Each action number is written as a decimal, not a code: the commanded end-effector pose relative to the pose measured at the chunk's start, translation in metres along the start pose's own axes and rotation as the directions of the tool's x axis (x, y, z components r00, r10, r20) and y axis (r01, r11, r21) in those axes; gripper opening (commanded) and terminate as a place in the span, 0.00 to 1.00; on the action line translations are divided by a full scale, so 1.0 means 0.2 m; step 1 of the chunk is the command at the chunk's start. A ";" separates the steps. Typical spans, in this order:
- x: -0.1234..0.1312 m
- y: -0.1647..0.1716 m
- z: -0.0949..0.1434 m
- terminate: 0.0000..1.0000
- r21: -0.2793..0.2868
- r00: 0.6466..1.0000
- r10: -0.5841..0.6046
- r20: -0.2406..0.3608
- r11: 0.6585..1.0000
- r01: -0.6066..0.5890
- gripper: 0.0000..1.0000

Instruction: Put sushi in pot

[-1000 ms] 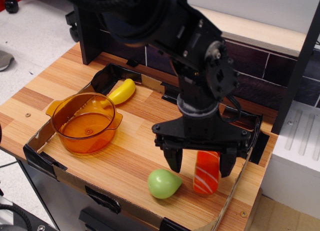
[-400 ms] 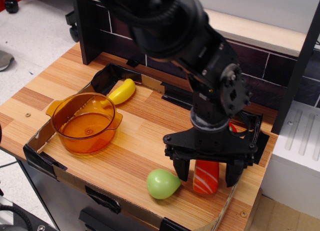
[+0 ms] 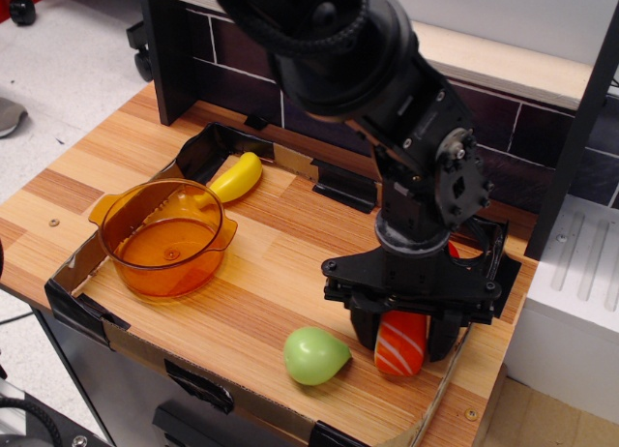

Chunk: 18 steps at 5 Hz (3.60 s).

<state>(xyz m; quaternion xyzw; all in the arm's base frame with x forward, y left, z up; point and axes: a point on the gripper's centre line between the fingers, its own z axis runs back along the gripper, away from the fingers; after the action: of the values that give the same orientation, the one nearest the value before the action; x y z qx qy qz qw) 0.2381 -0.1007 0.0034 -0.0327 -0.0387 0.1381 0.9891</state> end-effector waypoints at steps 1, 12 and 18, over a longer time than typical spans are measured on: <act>0.05 -0.04 0.15 0.00 -0.044 0.998 -0.008 0.066 0.999 0.011 0.00; 0.26 0.86 0.26 0.00 0.135 0.991 0.111 0.071 0.984 -0.120 0.00; 0.21 0.86 0.24 0.00 0.155 0.995 0.062 0.078 0.985 -0.074 1.00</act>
<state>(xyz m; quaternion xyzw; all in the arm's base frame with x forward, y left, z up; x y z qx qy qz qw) 0.2264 0.0752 0.0305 0.0412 -0.0423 0.1776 0.9823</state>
